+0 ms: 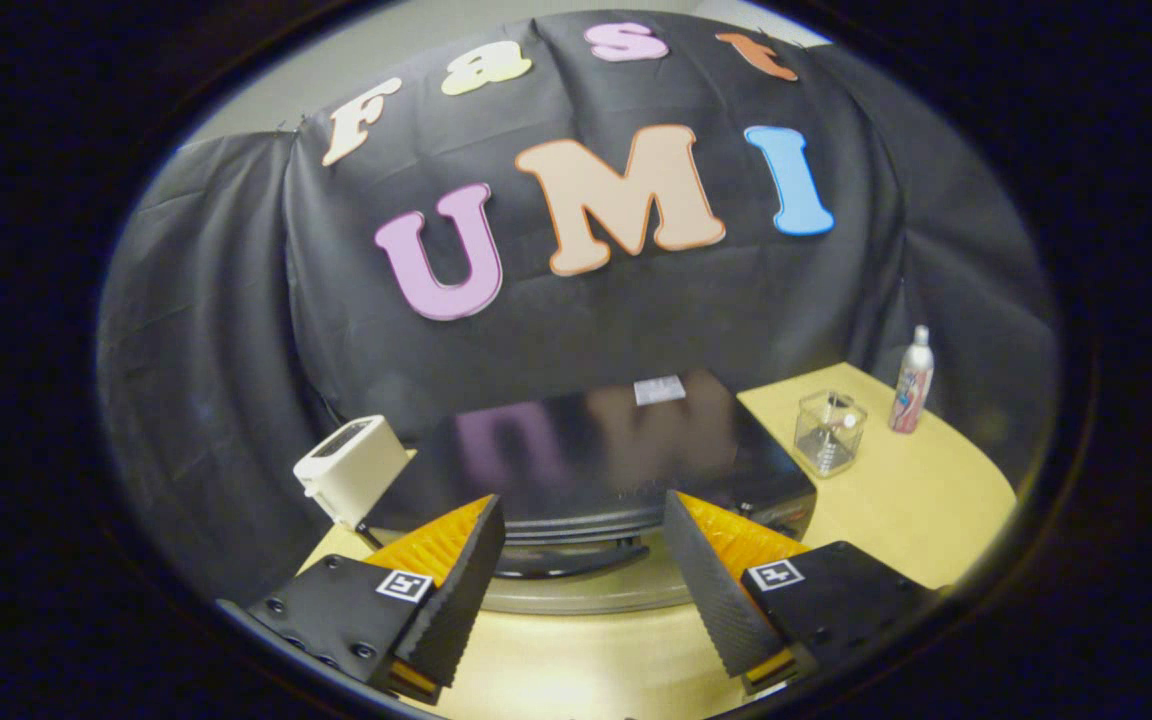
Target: Open the toaster oven, put the food inside, and close the toaster oven door.
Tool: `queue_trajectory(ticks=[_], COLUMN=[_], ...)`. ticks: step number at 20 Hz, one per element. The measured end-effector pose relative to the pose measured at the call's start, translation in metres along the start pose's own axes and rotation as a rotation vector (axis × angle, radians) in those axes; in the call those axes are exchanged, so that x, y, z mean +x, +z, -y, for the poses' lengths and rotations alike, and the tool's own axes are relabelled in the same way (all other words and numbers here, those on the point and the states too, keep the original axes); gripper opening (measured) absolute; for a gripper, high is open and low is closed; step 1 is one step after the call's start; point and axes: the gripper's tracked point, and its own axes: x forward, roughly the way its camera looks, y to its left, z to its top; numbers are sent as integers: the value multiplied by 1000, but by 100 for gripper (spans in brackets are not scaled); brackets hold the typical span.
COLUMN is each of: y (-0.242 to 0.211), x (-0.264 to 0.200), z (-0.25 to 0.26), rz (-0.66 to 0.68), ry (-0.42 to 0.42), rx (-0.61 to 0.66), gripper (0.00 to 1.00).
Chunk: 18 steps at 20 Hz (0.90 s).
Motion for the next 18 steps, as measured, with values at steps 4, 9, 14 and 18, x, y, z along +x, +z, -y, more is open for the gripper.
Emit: queue_trajectory(ticks=[4, 9, 14, 18], y=[74, 133, 155, 152], x=[-31, -62, -88, -97], z=[-5, -15, -9, 4], rz=[128, 187, 227, 231], ry=[-16, -15, -36, -64], rx=[-105, -176, -172, -165], gripper=[100, 100, 100, 100])
